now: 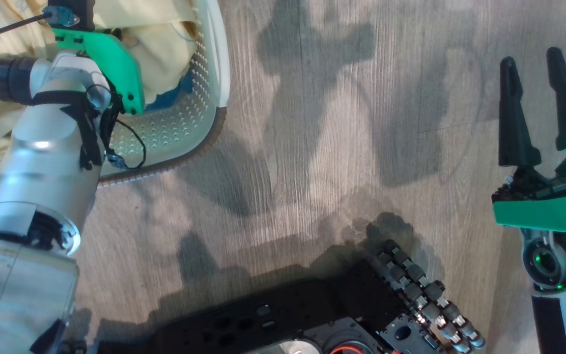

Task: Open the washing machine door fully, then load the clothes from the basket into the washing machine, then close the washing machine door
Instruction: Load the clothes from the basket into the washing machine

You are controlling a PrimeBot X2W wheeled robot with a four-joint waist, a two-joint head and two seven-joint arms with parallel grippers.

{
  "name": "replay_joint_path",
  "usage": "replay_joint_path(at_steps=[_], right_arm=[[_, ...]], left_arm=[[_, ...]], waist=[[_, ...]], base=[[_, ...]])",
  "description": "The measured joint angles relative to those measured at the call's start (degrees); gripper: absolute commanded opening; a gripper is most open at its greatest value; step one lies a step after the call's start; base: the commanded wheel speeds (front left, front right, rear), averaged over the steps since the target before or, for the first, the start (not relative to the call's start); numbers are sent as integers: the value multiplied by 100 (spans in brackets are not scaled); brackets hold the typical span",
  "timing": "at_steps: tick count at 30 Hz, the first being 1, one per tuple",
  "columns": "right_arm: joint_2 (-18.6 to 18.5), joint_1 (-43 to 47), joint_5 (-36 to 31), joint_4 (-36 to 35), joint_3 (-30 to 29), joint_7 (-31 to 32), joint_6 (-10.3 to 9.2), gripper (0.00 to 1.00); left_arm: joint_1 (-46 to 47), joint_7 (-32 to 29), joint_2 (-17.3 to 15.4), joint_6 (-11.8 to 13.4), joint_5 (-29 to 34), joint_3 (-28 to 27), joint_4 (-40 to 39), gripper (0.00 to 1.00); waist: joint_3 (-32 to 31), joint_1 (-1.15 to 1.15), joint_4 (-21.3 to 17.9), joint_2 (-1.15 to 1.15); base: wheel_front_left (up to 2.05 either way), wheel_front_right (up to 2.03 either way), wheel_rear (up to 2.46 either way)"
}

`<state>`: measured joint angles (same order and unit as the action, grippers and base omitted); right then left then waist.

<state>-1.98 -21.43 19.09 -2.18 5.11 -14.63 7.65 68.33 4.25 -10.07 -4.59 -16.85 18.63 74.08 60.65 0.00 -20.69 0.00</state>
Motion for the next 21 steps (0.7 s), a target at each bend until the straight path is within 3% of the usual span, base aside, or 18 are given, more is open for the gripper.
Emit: replay_joint_path(at_steps=[21], right_arm=[[-2,159,-448,9,-553,0,-1,100]], left_arm=[[-293,862,491,-10,-246,94,14,0]], waist=[[-886,0,722,0]], base=[[0,0,0]])
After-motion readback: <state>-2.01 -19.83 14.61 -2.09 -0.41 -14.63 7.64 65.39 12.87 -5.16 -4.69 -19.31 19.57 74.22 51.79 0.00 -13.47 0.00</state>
